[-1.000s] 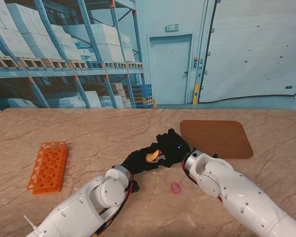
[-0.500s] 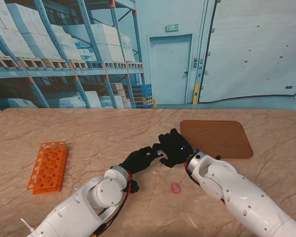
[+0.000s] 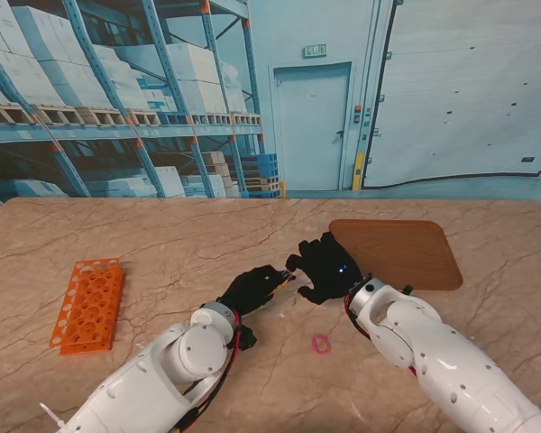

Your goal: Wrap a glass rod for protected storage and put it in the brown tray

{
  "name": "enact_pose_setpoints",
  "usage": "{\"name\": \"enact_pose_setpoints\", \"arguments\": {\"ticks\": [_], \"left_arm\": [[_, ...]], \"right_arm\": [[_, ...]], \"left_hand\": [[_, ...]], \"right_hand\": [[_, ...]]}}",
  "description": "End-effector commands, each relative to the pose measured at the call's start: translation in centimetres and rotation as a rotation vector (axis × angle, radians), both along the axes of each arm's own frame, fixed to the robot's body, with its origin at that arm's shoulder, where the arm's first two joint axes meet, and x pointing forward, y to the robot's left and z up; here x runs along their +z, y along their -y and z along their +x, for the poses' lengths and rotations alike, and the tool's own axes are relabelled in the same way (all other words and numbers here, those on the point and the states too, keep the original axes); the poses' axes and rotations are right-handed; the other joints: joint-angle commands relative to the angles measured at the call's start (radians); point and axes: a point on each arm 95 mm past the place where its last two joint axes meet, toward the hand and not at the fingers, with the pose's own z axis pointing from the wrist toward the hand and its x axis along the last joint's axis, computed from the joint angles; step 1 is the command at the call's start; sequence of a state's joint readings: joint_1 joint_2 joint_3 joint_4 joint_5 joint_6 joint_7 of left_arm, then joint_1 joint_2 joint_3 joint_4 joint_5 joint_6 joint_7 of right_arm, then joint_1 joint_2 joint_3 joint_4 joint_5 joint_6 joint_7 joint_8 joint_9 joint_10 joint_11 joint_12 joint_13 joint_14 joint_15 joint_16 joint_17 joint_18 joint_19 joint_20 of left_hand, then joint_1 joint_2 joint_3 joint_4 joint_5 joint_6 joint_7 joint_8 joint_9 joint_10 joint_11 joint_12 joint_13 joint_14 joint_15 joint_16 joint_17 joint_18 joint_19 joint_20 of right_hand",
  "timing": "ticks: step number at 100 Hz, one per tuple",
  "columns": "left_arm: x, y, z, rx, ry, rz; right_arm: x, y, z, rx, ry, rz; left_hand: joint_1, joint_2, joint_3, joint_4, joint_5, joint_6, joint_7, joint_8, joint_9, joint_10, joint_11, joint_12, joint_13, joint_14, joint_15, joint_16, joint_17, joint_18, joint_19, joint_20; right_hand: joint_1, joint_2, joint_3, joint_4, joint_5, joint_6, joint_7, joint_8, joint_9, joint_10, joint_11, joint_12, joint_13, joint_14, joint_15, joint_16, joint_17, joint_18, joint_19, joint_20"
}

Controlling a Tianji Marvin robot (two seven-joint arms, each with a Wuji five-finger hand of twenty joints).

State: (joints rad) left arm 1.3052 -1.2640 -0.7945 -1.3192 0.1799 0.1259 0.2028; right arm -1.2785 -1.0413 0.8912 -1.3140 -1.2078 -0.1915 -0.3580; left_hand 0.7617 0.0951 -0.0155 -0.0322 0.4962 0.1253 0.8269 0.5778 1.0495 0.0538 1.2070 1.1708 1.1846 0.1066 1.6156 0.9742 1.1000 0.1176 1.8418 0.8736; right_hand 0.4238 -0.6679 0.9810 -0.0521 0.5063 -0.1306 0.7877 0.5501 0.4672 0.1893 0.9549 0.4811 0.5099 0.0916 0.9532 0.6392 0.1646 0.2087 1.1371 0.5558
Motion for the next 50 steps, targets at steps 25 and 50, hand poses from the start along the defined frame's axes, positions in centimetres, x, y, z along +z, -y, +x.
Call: {"name": "enact_pose_setpoints", "arguments": {"ticks": [25,50], "left_arm": [[-0.1,0.3,-0.1,-0.012,0.036,-0.004],[0.0,0.3,-0.1,-0.025,0.075,0.009]], "right_arm": [[0.5,1.6,-1.1,-0.046,0.034,0.013],[0.8,2.7,-1.9,-0.076,0.03,0.04]], "left_hand": [[-0.002,-0.261,0.287,-0.04,0.121,-0.137,0.122,-0.025,0.055,-0.078,0.059,-0.005,0.083,0.032,0.082,-0.013,0.024,-0.175,0.252,0.017],[0.104,-0.418,0.441,-0.076,0.146,-0.182,0.205,-0.094,0.066,-0.109,0.068,-0.012,0.083,0.016,0.081,-0.02,0.024,-0.185,0.252,0.009]], "right_hand": [[-0.031,0.029,-0.019,0.043,-0.026,0.03,-0.023,0.007,-0.037,0.023,-0.014,-0.012,-0.031,-0.003,-0.024,-0.012,-0.021,0.0,-0.016,-0.001],[-0.018,0.026,-0.003,0.042,0.004,0.025,-0.022,0.01,-0.022,0.024,-0.021,-0.016,-0.024,0.001,-0.028,-0.013,-0.017,-0.001,-0.016,0.0]]}}
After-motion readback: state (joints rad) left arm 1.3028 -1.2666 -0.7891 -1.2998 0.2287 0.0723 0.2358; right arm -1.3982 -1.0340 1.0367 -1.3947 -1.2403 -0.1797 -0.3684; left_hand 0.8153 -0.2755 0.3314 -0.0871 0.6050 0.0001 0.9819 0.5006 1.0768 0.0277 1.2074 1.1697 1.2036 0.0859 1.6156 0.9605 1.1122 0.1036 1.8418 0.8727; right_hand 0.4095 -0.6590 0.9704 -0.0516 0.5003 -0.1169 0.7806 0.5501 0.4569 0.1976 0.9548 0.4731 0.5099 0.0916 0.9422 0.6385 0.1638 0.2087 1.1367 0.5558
